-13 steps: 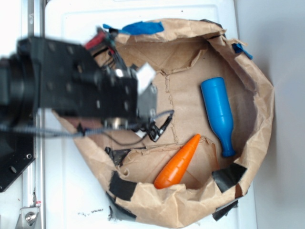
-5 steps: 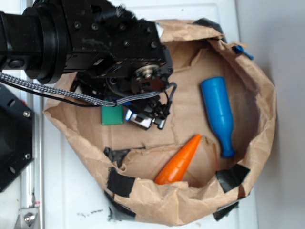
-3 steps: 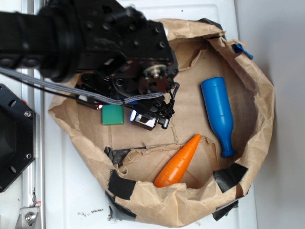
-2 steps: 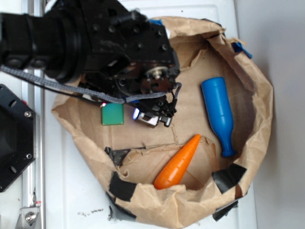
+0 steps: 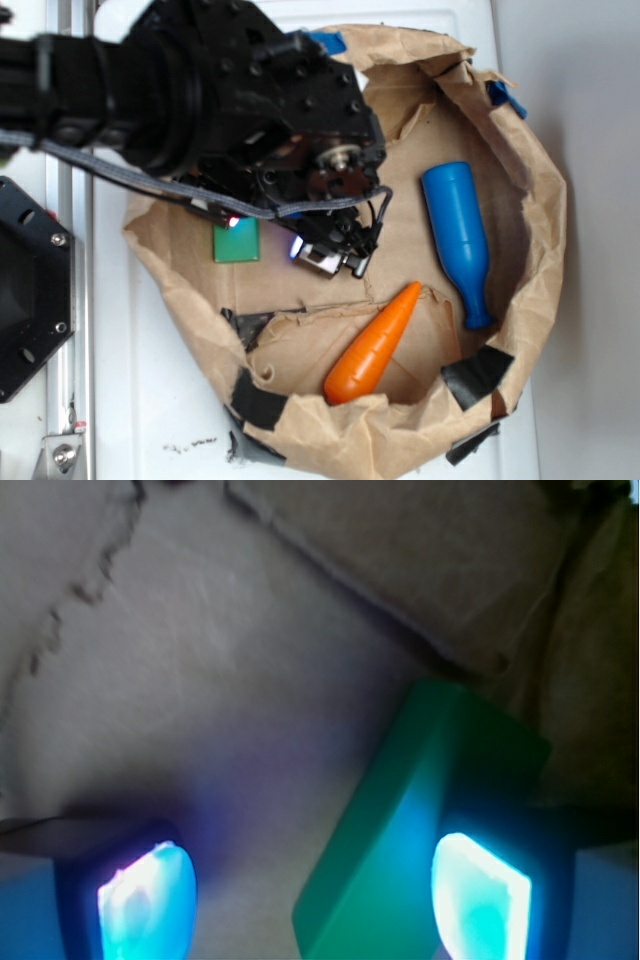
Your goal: Grab the green block.
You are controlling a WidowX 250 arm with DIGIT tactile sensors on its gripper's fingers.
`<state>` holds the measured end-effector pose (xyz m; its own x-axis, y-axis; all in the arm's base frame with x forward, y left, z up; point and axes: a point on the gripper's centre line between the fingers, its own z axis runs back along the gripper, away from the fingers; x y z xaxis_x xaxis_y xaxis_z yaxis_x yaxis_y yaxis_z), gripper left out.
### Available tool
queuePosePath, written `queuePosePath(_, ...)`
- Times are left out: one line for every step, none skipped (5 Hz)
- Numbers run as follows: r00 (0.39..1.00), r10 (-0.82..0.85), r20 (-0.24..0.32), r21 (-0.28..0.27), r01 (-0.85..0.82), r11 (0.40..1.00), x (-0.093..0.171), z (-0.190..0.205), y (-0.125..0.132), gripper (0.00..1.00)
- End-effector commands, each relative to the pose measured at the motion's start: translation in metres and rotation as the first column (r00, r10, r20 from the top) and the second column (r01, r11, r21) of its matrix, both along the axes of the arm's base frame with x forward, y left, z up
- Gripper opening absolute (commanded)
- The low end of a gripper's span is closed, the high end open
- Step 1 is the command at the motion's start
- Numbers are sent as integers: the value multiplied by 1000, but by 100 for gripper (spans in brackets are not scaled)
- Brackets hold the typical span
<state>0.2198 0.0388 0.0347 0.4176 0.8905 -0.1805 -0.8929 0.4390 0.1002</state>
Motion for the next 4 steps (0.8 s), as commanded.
queuePosePath(992, -11, 128, -52, 18, 999, 4, 5, 12, 100)
queuePosePath(995, 65, 73, -47, -61, 997, -1, 15, 16, 100)
queuePosePath(996, 84, 6, -73, -84, 994, -12, 33, 15, 100)
queuePosePath(996, 84, 6, -73, -84, 994, -12, 33, 15, 100)
